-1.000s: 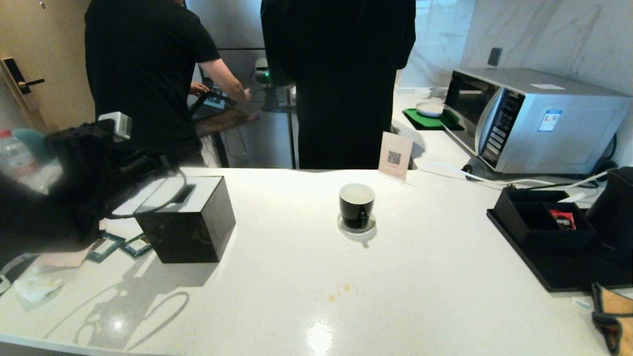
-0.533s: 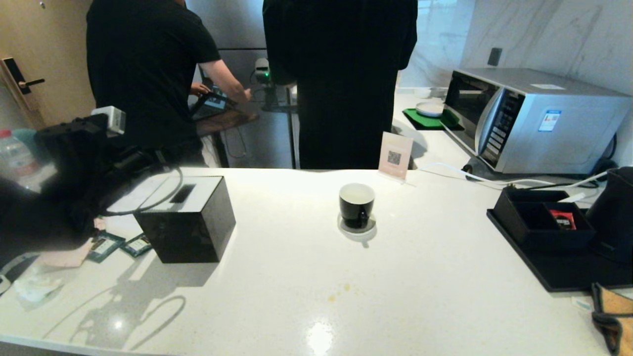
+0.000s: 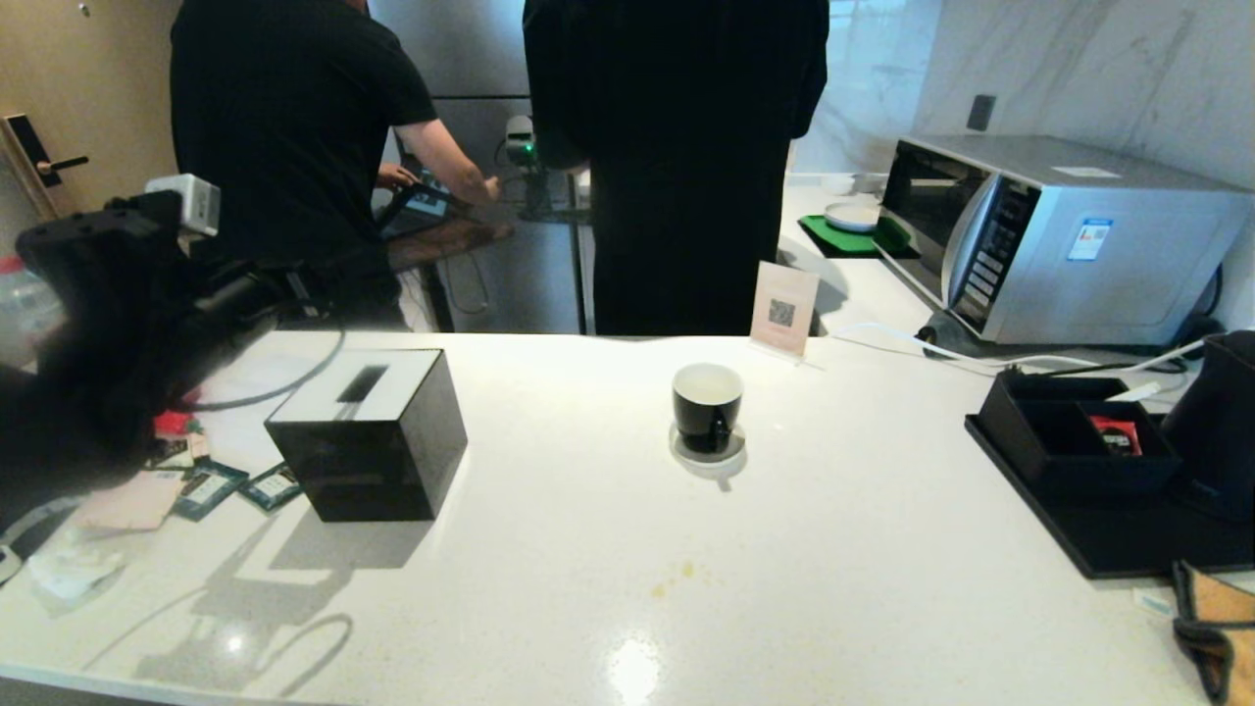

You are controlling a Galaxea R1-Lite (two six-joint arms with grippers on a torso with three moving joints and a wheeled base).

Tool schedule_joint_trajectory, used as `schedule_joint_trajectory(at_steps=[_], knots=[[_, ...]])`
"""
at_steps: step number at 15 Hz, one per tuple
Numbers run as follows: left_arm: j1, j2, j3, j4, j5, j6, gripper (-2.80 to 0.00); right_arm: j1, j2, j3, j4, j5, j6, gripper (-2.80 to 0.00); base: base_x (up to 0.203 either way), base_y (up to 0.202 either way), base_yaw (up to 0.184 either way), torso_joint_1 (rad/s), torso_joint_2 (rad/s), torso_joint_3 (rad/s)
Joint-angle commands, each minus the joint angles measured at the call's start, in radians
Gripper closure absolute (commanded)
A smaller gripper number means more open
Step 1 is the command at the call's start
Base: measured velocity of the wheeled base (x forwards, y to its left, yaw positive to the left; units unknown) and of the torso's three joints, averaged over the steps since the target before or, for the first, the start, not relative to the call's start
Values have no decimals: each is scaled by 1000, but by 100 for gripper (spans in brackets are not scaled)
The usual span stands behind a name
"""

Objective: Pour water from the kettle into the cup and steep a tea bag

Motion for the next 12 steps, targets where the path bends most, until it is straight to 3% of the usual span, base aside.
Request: schedule_joint_trajectory(at_steps=[1,9,10,12], knots=[[0,-26,0,-5,-1,1,-280,0,0,0,0,1,-1,0,0,0,0,0,0,0],[-1,-121,74,0,-9,49,-280,0,1,0,0,1,-1,0,0,0,0,0,0,0],[-3,-134,90,0,-10,52,0,0,0,0,0,1,-1,0,0,0,0,0,0,0],[-10,-156,119,0,-12,53,0,0,1,0,0,1,-1,0,0,0,0,0,0,0]])
